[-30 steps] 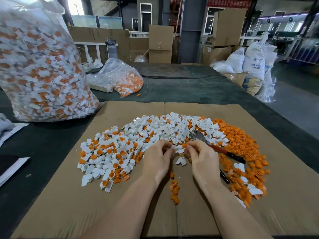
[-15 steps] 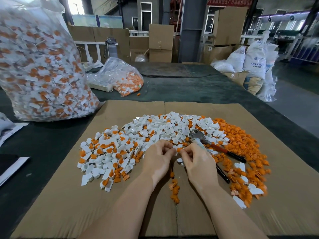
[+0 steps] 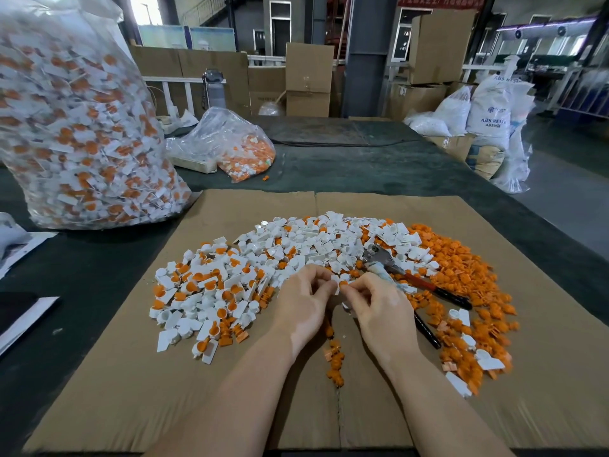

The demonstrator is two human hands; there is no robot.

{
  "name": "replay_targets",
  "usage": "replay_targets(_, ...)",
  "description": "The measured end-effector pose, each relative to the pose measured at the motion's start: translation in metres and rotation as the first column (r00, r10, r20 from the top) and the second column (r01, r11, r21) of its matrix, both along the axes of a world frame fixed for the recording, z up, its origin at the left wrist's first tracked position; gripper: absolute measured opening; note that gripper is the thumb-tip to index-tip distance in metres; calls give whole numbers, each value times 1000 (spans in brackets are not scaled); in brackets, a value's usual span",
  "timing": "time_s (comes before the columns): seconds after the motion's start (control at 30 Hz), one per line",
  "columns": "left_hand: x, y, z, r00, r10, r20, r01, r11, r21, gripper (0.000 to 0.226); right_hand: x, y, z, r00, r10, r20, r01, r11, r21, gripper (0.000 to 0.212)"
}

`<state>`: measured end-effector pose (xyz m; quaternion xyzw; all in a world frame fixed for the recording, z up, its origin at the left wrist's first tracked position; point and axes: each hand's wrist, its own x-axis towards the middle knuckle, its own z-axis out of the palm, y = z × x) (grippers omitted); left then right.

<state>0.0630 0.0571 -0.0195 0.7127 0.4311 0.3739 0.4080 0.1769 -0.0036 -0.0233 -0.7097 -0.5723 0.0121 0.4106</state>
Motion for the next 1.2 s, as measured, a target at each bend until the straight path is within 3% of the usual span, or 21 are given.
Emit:
replay_targets(0.07, 0, 1, -1, 999, -2, 40, 3, 999, -35, 15, 0, -2, 1, 997, 32, -74, -28, 998, 58, 8)
replay_targets(0.17, -2, 2, -2, 999, -14, 33, 14, 1000, -26, 14, 1, -3, 2, 989, 85, -125, -76, 994, 76, 23)
replay_targets(0.3, -3, 1, 0, 999, -36, -3, 36, 999, 6, 16, 1, -3, 3, 988, 123, -89, -115, 989, 98, 30)
replay_targets(1.2, -2, 2, 2, 997, -60, -56, 61, 998, 33, 9, 0, -3, 5, 996, 80, 30, -83, 991, 109, 24)
